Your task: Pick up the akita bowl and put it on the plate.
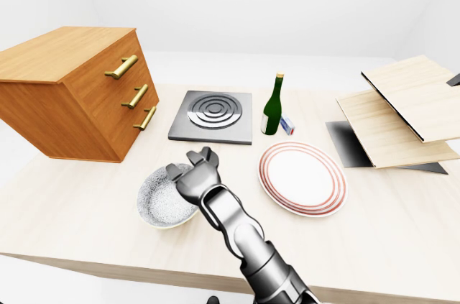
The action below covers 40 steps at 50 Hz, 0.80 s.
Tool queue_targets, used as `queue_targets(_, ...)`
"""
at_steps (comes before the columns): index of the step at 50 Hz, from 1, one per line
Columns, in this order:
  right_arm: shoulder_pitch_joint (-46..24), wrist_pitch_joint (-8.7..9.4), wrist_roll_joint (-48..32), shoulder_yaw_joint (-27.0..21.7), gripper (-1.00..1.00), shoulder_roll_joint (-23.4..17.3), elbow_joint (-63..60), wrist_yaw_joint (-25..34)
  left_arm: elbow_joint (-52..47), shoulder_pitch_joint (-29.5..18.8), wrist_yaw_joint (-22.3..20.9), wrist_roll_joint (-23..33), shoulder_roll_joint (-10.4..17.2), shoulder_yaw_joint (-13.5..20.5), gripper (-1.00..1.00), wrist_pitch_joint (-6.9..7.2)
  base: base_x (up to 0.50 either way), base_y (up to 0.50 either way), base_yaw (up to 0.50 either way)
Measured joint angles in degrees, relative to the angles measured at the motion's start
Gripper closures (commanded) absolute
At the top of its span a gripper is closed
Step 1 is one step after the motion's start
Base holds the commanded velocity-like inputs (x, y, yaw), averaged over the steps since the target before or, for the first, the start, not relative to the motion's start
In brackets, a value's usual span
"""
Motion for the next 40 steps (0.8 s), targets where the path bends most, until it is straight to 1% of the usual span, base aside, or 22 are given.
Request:
queue_targets(5,1.1,0.38,-0.5,1.1,-1.00,0.0,1.5,0.0,0.0,0.1,0.0,-0.4,0.2,0.3,-1.00,0.00,0.00,0.00,0.00)
queue_targets(15,1.2,2.03,-1.1,1.2,-1.00,0.0,5.6,0.0,-0.2,0.4,0.0,-0.4,0.1,0.4,-1.00,0.00,0.00,0.00,0.00)
queue_targets(24,0.4,2.76,-2.2,1.6,-1.00,0.0,8.6,0.0,-0.2,0.6,0.0,-0.4,-0.1,0.4,-1.00,0.00,0.00,0.00,0.00)
queue_targets(35,-0.4,2.67,-3.8,2.6,-1.00,0.0,11.9,0.0,-0.1,0.7,0.0,-0.7,-0.1,0.8,-1.00,0.00,0.00,0.00,0.00)
queue_targets(40,-0.8,1.54,-3.6,2.7,-1.00,0.0,12.9,0.0,-0.1,0.8,0.0,-0.8,-0.2,0.7,-1.00,0.00,0.00,0.00,0.00)
